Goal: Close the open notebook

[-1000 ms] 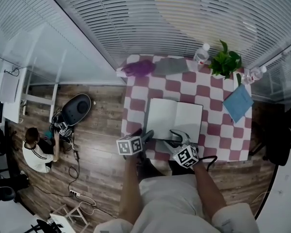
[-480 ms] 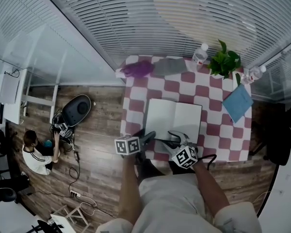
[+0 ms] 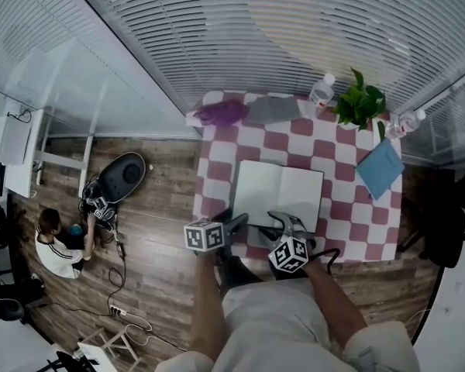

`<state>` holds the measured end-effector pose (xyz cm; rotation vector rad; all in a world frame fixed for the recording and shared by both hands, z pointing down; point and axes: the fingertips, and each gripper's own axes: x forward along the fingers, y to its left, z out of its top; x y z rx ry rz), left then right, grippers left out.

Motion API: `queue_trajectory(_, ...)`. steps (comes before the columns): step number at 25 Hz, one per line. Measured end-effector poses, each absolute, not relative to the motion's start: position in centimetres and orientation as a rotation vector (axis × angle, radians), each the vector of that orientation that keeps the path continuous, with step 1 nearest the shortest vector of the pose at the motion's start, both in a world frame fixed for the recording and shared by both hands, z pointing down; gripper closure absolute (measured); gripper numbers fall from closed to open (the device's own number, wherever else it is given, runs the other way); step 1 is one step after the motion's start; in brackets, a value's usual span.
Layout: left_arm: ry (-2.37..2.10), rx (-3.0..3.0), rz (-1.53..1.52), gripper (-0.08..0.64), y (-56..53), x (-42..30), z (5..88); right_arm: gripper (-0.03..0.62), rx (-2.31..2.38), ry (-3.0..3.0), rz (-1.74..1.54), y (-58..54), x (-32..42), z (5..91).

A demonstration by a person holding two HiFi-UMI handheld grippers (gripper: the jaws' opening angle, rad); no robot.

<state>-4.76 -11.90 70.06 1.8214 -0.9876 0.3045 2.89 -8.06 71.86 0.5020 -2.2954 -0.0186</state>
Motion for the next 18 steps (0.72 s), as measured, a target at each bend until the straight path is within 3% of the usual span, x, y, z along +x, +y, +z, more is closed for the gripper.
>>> queue_trajectory(3,-0.958,1.825,0.295,0.255,-12.0,-4.5,70.0,0.347,0.474,-2.273,-0.027,-8.4,2.5,72.0)
queue_trajectory(10,-0.936,1.851,0.267,0.255,-11.9,-5.1,69.0,0.522,0.335,-2.324,-0.044,-7.1,1.7,71.7)
queue_trajectory(18,-0.981,1.817,0.194,0.253,-11.3,-8.4,68.5,0.566,0.421,-2.453,0.002,-7.6,2.3,70.1)
